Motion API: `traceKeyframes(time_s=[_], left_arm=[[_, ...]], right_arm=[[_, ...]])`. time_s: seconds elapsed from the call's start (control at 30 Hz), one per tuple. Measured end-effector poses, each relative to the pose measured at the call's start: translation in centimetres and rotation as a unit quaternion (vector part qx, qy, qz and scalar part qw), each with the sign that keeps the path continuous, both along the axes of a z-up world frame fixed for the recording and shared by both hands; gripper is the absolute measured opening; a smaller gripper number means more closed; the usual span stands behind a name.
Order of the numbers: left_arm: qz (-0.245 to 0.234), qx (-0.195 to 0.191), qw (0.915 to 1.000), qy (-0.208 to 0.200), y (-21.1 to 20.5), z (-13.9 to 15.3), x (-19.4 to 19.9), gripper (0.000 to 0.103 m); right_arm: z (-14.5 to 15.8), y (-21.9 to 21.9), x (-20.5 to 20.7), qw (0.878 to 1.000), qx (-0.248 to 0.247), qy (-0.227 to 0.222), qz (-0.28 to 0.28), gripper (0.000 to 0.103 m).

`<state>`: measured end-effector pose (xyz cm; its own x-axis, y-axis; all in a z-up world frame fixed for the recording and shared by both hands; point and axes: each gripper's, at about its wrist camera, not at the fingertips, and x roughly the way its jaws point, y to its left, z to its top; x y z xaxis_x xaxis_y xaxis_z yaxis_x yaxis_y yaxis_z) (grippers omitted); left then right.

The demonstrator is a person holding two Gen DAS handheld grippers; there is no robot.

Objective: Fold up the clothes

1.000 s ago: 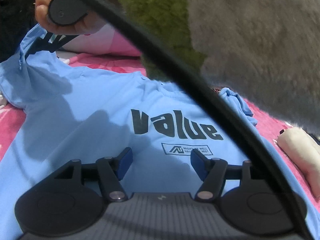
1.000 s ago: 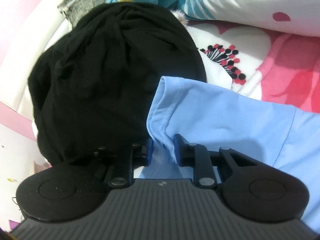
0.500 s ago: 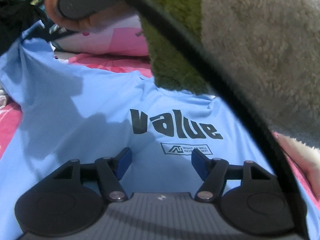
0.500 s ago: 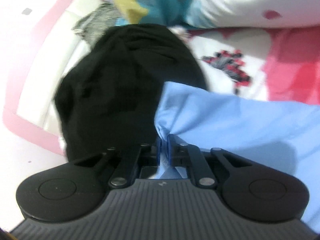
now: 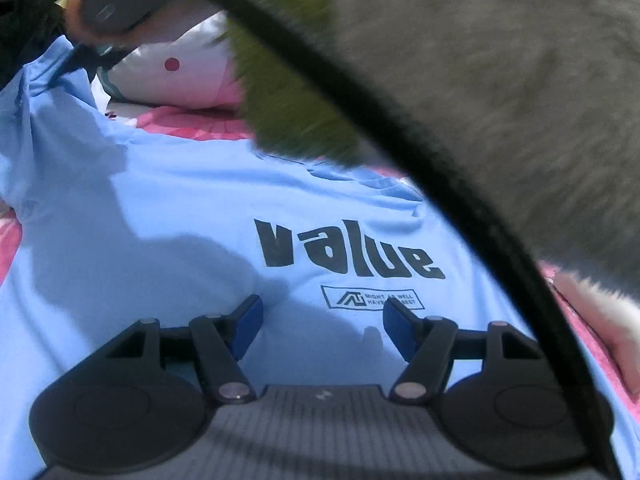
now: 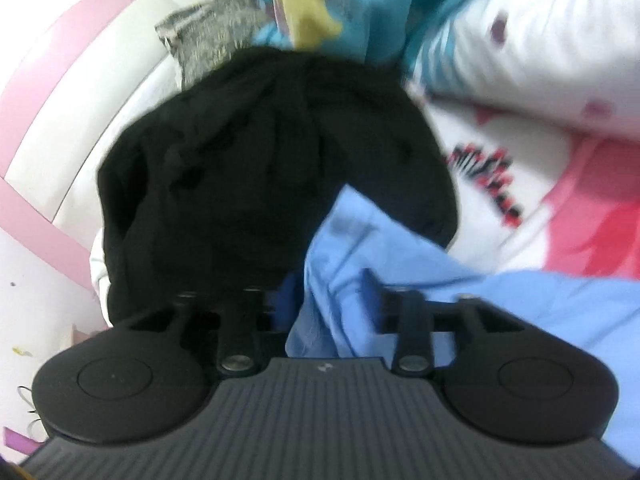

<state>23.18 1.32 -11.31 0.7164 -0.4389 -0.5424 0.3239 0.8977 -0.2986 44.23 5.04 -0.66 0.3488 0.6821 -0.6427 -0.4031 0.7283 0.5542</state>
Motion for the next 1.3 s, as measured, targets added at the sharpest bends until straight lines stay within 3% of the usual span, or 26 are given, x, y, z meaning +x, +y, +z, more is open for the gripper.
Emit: traceKeyframes(time_s=[0.13, 0.23, 0.3, 0.33, 0.43, 0.5, 0.57, 0.67, 0.73, 0.83, 0.97, 1.1, 1.2, 1.3], left_arm=[[0.000, 0.003, 1.0000, -0.001, -0.1, 0.0, 0.0, 0.068], [-0.001, 0.005, 1.0000, -0.002, -0.2, 0.0, -0.1, 0.069], [-0.001, 0.007, 1.0000, -0.002, -0.2, 0.0, -0.1, 0.069], [-0.001, 0.007, 1.0000, -0.002, -0.1, 0.0, -0.1, 0.069], [-0.001, 0.006, 1.0000, -0.002, 0.0, 0.0, -0.1, 0.069], [-0.001, 0.005, 1.0000, -0.002, 0.0, 0.0, -0.1, 0.069], [-0.001, 0.003, 1.0000, -0.001, 0.1, 0.0, -0.1, 0.069], [-0.001, 0.001, 1.0000, -0.001, 0.2, 0.0, -0.1, 0.069], [-0.001, 0.001, 1.0000, -0.001, 0.2, 0.0, -0.2, 0.069], [-0.002, 0.005, 1.0000, -0.002, 0.1, 0.0, -0.2, 0.070], [-0.002, 0.008, 1.0000, -0.003, 0.0, 0.0, -0.2, 0.071], [-0.003, 0.007, 1.0000, -0.003, 0.0, 0.0, -0.2, 0.071], [-0.003, 0.002, 1.0000, -0.002, 0.2, 0.0, -0.2, 0.071], [-0.003, -0.003, 1.0000, 0.000, 0.4, 0.0, -0.1, 0.071]], right_arm=[[2.0, -0.7, -1.2, 0.999, -0.028, -0.039, 0.011, 0.049], [2.7, 1.4, -3.2, 0.990, -0.082, -0.080, 0.088, 0.049], [2.5, 2.9, -5.6, 0.969, -0.140, -0.131, 0.155, 0.049], [2.3, 4.0, -7.0, 0.945, -0.167, -0.173, 0.220, 0.048], [1.0, 6.3, -10.5, 0.891, -0.224, -0.253, 0.302, 0.046], [0.0, 7.3, -11.2, 0.872, -0.249, -0.272, 0.322, 0.044], [-1.1, 8.1, -10.8, 0.865, -0.268, -0.277, 0.323, 0.033], [-1.5, 7.5, -8.8, 0.883, -0.249, -0.259, 0.301, 0.009], [-1.8, 7.1, -7.5, 0.895, -0.235, -0.247, 0.287, 0.005], [-0.8, 4.4, -5.6, 0.934, -0.145, -0.195, 0.260, 0.003], [-0.8, 3.4, -5.2, 0.942, -0.061, -0.174, 0.281, 0.003], [-0.9, 2.6, -4.9, 0.941, 0.023, -0.151, 0.301, 0.003], [-2.5, 5.6, -5.4, 0.931, -0.023, -0.153, 0.330, 0.007], [-2.2, 6.8, -6.0, 0.922, -0.039, -0.155, 0.354, 0.025]])
